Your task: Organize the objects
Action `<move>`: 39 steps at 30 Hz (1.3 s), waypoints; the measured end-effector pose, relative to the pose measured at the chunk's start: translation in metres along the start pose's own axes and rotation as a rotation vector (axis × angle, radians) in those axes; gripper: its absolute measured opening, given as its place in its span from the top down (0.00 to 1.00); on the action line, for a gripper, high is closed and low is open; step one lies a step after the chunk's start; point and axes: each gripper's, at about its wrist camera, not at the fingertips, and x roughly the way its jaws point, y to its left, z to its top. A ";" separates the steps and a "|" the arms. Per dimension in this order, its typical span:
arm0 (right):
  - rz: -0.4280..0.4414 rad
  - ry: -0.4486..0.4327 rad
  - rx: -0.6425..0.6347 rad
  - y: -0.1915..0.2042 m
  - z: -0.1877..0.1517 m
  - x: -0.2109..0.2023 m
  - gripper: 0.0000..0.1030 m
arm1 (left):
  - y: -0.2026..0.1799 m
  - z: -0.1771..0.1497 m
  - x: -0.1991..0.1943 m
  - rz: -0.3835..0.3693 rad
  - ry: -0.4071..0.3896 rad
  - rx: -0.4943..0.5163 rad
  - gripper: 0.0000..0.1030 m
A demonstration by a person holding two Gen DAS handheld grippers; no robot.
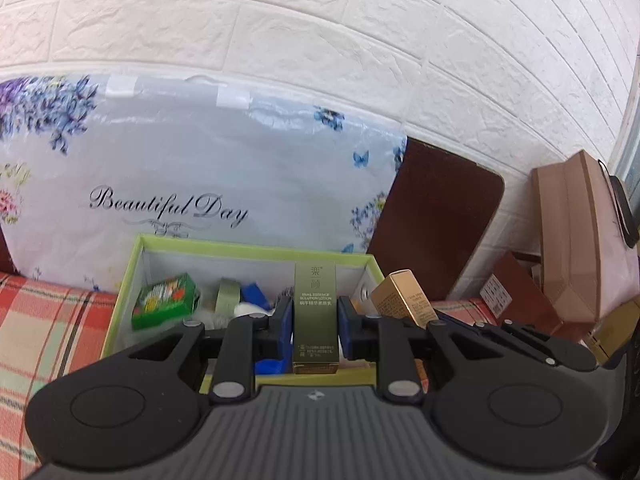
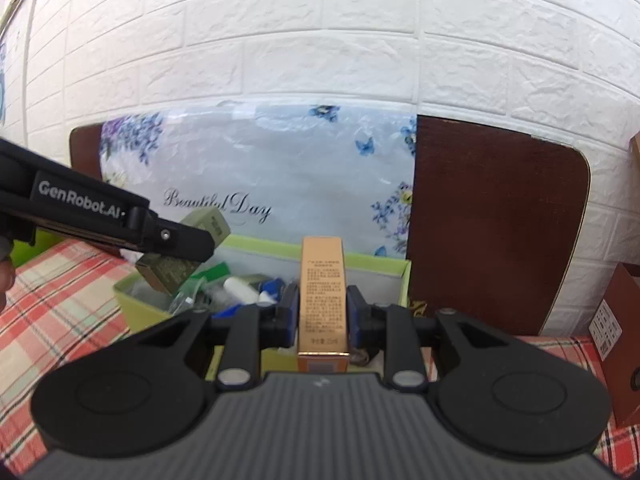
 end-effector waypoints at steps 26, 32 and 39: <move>-0.074 0.064 0.044 0.000 -0.035 -0.005 0.00 | 0.011 -0.035 -0.004 0.250 -0.025 0.065 0.14; -0.134 0.169 0.054 0.019 -0.032 -0.058 0.00 | -0.003 -0.054 -0.056 0.308 0.030 0.070 0.13; -0.119 0.186 0.033 0.051 -0.052 -0.123 0.00 | -0.014 -0.095 -0.105 0.344 0.068 0.079 0.13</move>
